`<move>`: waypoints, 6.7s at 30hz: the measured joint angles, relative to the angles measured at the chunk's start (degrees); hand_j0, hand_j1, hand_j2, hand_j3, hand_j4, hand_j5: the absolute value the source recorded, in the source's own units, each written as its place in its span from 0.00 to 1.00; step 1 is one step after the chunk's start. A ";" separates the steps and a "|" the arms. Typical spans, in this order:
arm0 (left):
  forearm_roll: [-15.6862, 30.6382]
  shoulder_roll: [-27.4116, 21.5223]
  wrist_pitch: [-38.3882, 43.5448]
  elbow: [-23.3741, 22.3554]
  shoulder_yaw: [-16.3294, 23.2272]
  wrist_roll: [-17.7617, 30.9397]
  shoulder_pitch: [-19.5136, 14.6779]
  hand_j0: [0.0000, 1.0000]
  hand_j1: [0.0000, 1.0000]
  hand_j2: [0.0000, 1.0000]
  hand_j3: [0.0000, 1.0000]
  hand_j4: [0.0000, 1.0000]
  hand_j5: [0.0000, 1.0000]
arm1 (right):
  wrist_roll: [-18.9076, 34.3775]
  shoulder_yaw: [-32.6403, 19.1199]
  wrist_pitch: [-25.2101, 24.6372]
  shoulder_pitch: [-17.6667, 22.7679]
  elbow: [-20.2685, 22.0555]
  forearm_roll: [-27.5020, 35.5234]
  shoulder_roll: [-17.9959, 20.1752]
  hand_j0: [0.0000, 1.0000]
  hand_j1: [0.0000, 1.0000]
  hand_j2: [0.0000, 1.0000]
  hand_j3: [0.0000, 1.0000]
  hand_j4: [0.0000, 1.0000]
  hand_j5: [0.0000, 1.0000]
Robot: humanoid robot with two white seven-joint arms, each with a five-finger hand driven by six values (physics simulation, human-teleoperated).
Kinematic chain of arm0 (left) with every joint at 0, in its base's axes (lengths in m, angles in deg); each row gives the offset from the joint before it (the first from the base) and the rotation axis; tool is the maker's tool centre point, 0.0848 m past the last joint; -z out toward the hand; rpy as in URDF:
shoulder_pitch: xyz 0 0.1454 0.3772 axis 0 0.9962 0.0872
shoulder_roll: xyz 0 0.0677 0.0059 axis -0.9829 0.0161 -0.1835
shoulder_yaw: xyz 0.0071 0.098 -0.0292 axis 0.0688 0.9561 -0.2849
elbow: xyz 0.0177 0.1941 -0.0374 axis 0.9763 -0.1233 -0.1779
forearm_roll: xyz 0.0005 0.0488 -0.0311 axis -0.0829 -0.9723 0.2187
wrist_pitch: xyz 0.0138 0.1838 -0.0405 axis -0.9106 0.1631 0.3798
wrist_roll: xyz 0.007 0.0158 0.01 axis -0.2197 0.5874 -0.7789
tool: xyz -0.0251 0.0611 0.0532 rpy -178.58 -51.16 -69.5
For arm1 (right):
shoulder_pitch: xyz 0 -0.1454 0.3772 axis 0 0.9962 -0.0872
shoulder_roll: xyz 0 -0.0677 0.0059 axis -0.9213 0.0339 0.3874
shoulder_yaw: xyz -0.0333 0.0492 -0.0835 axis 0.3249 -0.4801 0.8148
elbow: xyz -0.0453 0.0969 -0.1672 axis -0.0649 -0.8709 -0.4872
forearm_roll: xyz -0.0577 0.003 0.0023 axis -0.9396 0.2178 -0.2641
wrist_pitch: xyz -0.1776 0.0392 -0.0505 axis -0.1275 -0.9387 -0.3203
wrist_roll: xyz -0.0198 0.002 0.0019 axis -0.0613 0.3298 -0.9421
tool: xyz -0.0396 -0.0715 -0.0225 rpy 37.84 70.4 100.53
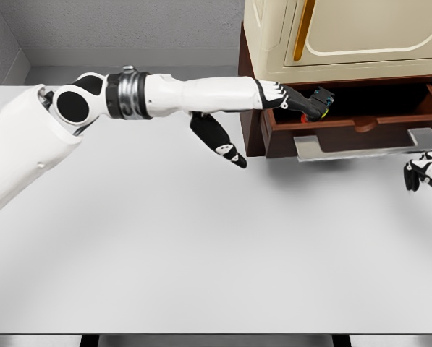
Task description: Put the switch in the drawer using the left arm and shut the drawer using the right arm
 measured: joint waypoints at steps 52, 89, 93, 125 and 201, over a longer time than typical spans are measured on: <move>14.83 3.09 24.29 3.45 0.24 -0.01 -0.70 1.00 1.00 1.00 1.00 1.00 1.00 | -2.09 -7.98 0.67 6.06 0.05 6.10 0.09 0.33 0.33 0.33 0.33 0.33 0.33; 16.97 11.36 46.03 -9.36 1.39 -0.02 -4.39 1.00 1.00 1.00 1.00 1.00 1.00 | -2.09 -9.00 0.67 6.59 0.03 6.15 0.37 0.34 0.34 0.34 0.34 0.34 0.34; 16.75 12.03 46.01 -10.48 1.47 -0.02 -4.31 1.00 1.00 1.00 1.00 1.00 1.00 | -2.12 -9.02 0.67 6.59 0.04 6.18 0.34 0.34 0.34 0.34 0.34 0.34 0.34; 14.76 16.92 45.82 -12.48 1.60 -0.02 -4.92 1.00 1.00 1.00 1.00 1.00 1.00 | -2.11 -9.14 0.67 6.85 -0.04 6.19 0.33 0.35 0.35 0.35 0.35 0.35 0.35; 24.11 -30.13 0.03 17.69 2.26 0.00 5.45 1.00 1.00 1.00 1.00 1.00 1.00 | -3.51 10.15 -10.14 -14.50 -5.17 9.62 1.04 0.38 0.38 0.38 0.38 0.38 0.38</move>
